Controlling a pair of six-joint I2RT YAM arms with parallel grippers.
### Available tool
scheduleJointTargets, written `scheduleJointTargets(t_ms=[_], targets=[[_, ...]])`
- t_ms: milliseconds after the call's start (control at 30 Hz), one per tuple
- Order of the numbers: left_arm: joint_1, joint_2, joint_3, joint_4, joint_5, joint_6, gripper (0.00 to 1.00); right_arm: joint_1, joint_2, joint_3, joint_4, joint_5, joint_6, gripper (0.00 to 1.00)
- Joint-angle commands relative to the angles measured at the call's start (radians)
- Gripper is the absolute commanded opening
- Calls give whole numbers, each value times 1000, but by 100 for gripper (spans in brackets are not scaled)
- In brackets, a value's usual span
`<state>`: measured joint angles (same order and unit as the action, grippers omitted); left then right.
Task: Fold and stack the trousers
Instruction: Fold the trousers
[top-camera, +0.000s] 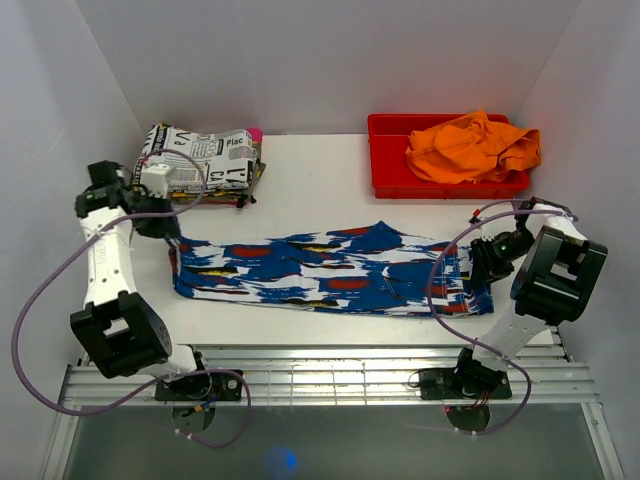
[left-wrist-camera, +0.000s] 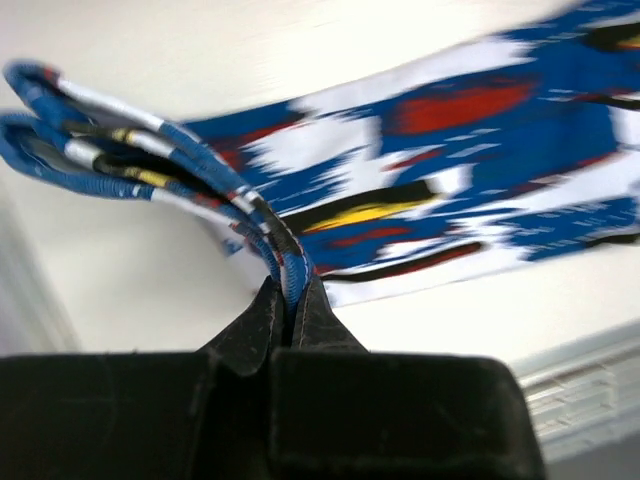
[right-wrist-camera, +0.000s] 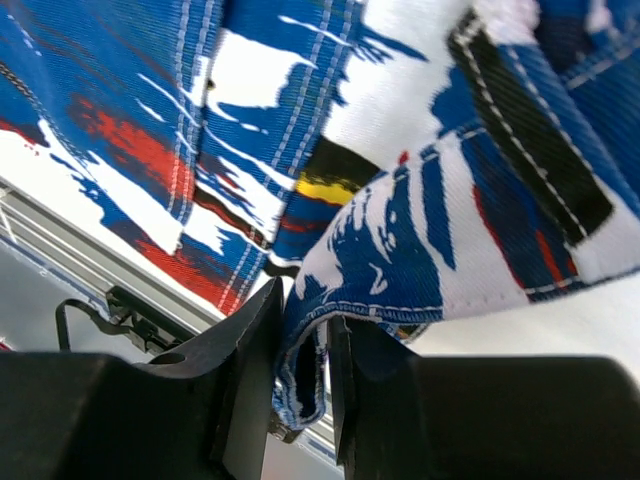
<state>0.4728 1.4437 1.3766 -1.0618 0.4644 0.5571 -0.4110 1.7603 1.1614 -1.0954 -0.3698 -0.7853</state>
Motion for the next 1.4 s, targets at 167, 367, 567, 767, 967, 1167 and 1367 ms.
scheduleJointTargets(t_ms=[167, 367, 567, 767, 967, 1167, 1367], targets=[[-407, -55, -126, 100, 146, -420, 0, 15, -50, -42, -27, -50, 27, 29], [-744, -83, -224, 341, -42, -784, 0, 17, -50, -51, -23, -37, 32, 29], [-953, -11, -269, 459, -225, -992, 0, 28, -38, -51, -17, -34, 50, 29], [-1059, 104, -235, 506, -290, -1091, 0, 34, -24, -54, -12, -26, 64, 28], [-1160, 188, -209, 563, -326, -1128, 0, 40, -25, -54, -12, -21, 78, 28], [-1191, 236, -197, 585, -320, -1131, 0, 46, -35, -69, -8, -14, 78, 28], [-1223, 219, -191, 573, -365, -1117, 0, 49, -33, -66, -9, -15, 80, 28]])
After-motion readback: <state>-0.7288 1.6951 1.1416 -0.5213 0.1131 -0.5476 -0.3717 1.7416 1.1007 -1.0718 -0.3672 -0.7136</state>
